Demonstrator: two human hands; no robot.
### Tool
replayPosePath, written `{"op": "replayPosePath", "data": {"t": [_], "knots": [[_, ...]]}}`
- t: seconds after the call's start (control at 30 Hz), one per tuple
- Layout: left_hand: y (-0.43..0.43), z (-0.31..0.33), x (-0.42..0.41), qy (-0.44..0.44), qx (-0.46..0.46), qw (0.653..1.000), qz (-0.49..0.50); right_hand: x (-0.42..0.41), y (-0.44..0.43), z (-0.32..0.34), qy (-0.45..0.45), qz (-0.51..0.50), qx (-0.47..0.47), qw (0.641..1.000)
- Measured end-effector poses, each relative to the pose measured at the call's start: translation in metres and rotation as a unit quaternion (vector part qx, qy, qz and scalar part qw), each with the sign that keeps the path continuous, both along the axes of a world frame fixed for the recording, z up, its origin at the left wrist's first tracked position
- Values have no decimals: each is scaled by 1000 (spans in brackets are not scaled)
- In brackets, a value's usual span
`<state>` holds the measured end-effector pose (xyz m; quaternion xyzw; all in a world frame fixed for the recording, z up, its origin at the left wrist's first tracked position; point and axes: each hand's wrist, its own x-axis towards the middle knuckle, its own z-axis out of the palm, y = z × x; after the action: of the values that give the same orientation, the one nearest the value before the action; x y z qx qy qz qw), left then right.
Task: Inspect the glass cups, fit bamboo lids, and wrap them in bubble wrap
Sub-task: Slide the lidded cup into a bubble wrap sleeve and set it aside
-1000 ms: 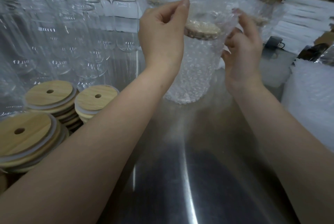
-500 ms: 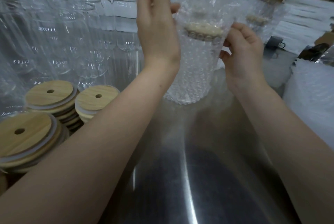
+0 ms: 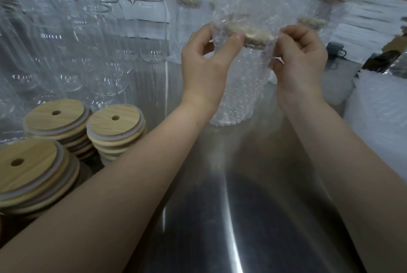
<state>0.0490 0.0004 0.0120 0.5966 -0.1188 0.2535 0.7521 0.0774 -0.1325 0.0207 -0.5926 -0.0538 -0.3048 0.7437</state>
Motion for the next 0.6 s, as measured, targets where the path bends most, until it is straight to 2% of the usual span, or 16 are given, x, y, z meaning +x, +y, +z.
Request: {"op": "replayPosePath", "data": {"t": [0.13,0.27,0.6], "knots": [[1,11,3,42,-98,994,-19,2,-2,0,-29,22,-10,999],[7,17,9,46,-127,991,-5,3,-3,1,-39,39,-44,998],[9,16,12,43,-114,992,22,6,1,-2,19,147,108,983]]}}
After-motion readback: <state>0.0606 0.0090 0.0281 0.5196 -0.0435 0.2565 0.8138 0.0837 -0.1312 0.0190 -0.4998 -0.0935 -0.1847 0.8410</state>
